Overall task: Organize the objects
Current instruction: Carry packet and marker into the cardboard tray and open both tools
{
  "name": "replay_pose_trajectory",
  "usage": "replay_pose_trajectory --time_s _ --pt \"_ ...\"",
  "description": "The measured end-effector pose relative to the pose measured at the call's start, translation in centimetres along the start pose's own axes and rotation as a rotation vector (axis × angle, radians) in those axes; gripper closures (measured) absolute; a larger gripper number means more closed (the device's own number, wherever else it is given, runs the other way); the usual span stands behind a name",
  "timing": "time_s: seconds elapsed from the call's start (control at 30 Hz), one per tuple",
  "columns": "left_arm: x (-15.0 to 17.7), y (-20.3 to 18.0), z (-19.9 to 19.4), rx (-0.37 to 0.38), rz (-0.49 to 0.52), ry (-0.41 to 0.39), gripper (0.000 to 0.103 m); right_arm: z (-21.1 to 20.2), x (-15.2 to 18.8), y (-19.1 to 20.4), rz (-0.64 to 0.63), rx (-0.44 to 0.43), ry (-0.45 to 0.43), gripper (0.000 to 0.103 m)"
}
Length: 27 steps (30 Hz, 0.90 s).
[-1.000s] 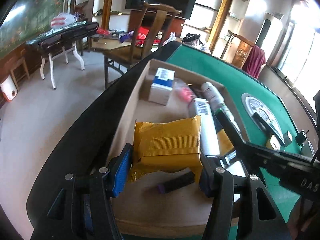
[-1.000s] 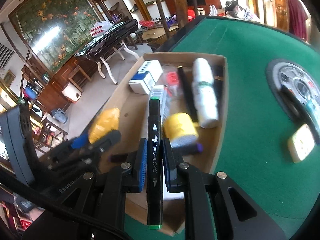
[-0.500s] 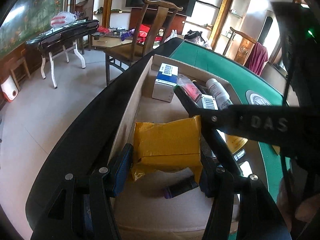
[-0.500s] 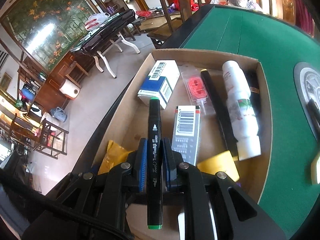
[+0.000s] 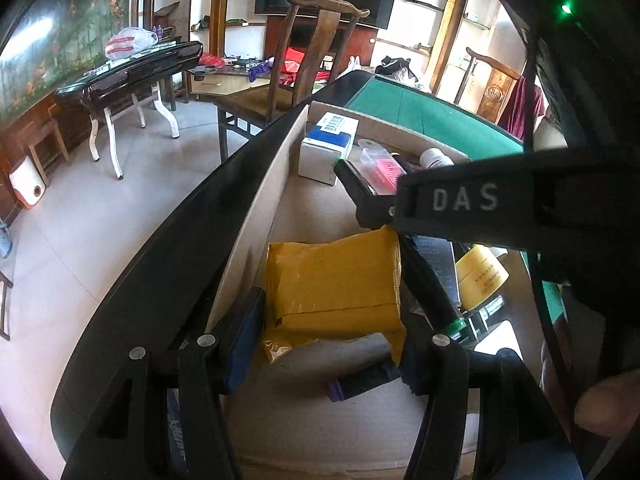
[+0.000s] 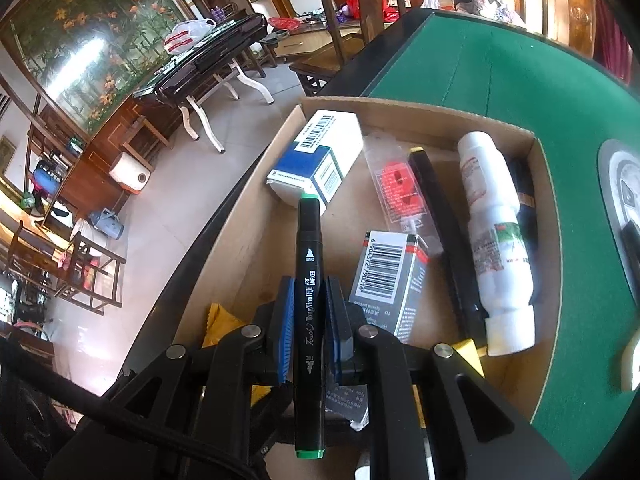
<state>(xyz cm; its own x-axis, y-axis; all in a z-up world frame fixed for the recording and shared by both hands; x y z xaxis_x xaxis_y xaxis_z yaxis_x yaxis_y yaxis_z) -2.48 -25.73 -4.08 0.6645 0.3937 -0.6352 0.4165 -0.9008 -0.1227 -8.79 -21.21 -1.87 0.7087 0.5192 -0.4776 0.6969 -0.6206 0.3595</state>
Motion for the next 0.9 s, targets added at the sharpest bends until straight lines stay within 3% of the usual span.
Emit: replay_pose_trajectory --time_s 0.53,0.7,0.9 --pt "0.3 -0.3 -0.2 -0.033 0.028 0.018 0.045 0.0 -0.5 0.5 -0.047 0.017 0.000 0.090" --pt "0.2 -0.6 -1.0 -0.033 0.035 0.007 0.045 -1.2 -0.5 0.9 -0.084 0.031 -0.038 0.083" --pt "-0.1 -0.9 -2.0 -0.040 0.032 -0.008 0.041 -3.0 0.0 0.3 -0.057 -0.008 -0.068 0.083"
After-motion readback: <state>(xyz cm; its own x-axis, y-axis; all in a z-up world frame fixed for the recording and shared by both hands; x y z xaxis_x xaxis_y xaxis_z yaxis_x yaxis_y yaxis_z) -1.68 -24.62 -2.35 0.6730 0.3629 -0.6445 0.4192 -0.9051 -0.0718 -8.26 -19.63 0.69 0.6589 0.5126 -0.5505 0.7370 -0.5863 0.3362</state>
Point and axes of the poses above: each gripper's, at about its wrist camera, not at the fingertips, and z roughly the way its jaws point, y to its left, x to its underside, the point moved 9 cm from there along z, roughly the way its jaws point, and after that the axes turned 2 degrees about -x, right-handed, at the moved point
